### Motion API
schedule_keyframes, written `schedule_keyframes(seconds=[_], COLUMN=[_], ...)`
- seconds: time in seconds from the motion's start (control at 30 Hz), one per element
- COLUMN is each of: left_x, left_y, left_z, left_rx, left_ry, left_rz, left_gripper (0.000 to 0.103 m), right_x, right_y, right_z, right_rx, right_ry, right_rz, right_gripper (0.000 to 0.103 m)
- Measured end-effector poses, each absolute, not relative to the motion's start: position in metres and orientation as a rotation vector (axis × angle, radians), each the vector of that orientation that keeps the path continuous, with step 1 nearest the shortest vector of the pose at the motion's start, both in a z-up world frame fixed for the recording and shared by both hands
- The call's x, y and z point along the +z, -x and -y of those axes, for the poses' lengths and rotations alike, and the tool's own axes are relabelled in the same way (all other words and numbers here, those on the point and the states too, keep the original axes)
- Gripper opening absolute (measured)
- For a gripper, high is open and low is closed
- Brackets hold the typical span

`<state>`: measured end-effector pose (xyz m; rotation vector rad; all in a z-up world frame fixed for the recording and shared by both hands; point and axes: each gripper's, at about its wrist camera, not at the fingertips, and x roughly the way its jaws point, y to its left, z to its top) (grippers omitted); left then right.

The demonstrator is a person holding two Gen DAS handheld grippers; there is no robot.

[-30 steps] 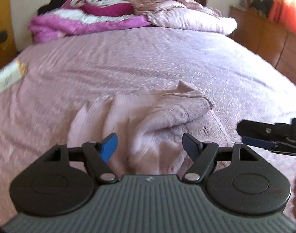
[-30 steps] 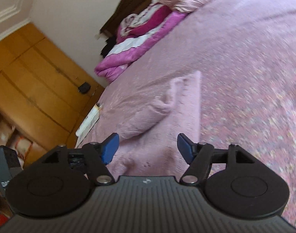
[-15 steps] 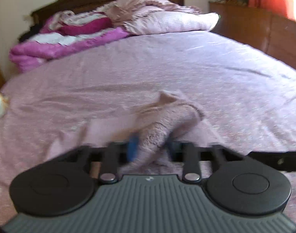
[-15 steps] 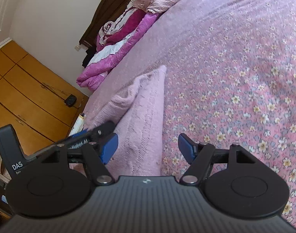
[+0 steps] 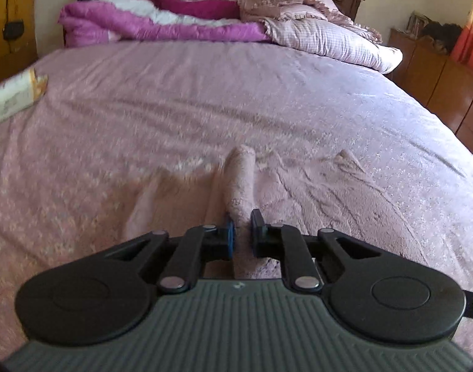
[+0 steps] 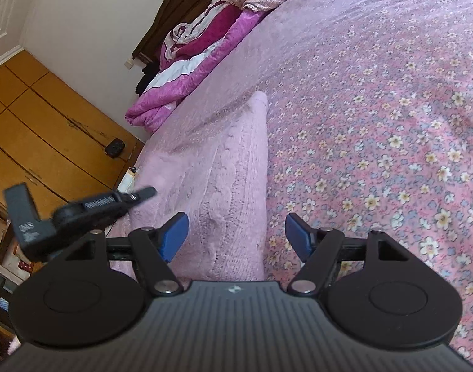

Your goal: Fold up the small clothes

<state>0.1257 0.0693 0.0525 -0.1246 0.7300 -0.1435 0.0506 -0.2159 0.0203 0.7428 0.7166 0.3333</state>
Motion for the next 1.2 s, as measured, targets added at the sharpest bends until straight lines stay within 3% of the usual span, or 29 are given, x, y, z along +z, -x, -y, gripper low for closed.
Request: schedule_keyframes(seconds=[0.03,0.1,0.2,0.3,0.73,0.8,0.87,1.2], left_x=[0.052,0.051,0.053,0.052,0.034,0.033,0.034,0.080], left_y=[-0.125,-0.124,-0.119,-0.111,-0.096,-0.093,-0.092,-0.085], left_z=[-0.072,-0.078,-0.083,-0.085,-0.059,-0.056,-0.061,-0.092], left_rx=[-0.139,-0.123,-0.126,-0.109,-0.223,-0.214,-0.222,-0.281], left_ry=[0.155,0.205,0.208,0.192,0.231,0.223,0.260,0.373], left_rz=[-0.733,-0.746,-0.742,-0.751,-0.727,-0.699,-0.688,-0.575], left_gripper=[0.018,0.036,0.056,0.064,0.064,0.037,0.031,0.025], right_x=[0.020,0.019,0.020,0.020,0.013,0.013,0.014,0.022], right_y=[-0.051,-0.052,-0.052,-0.051,-0.043,-0.040,-0.038,-0.035], right_z=[0.215,0.214,0.215,0.217,0.216,0.217,0.218,0.220], right_rx=[0.333,0.334,0.330,0.325,0.312,0.308,0.304,0.289], right_ry=[-0.743,-0.735,-0.721,-0.717,-0.696,-0.689,-0.681,-0.670], right_rz=[-0.720,-0.725,-0.722,-0.719,-0.732,-0.731,-0.727,-0.711], right_gripper=[0.076,0.076,0.076,0.076,0.076,0.076,0.076,0.076])
